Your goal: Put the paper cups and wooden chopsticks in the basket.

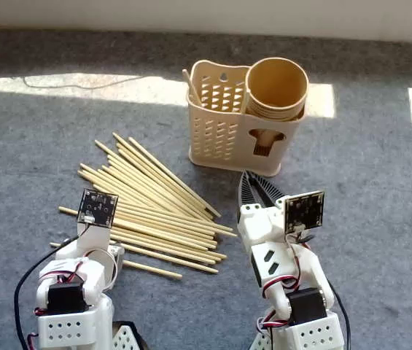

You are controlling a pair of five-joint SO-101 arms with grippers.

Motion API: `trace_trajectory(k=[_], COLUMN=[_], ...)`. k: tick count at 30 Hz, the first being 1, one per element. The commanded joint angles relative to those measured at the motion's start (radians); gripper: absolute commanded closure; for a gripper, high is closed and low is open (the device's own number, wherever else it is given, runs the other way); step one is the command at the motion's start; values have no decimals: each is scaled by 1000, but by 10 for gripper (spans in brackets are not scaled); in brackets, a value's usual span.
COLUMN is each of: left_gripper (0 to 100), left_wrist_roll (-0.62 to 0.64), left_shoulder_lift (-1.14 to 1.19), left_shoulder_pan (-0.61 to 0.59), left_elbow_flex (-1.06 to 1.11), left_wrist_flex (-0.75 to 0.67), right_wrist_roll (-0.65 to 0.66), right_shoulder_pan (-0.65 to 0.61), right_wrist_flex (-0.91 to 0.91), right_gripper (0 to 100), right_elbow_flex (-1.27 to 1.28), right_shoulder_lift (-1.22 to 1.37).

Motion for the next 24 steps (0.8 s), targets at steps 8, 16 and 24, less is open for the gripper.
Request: trace_trajectory(k=[8, 16, 24], left_gripper=[839, 839, 839], left_wrist_roll=[3, 3, 3], left_shoulder_lift=[-5, -5, -5], left_shoulder_pan=[18, 18, 18], left_elbow_flex=[19, 19, 19], left_wrist_flex=[2, 2, 2], right_wrist_roll=[-3, -2, -2], right_shoulder_pan=[13, 15, 15], right_wrist_flex=[1, 36, 67], right_gripper=[993, 993, 993], right_elbow_flex=[102, 102, 102], right_shoulder_lift=[10, 10, 5])
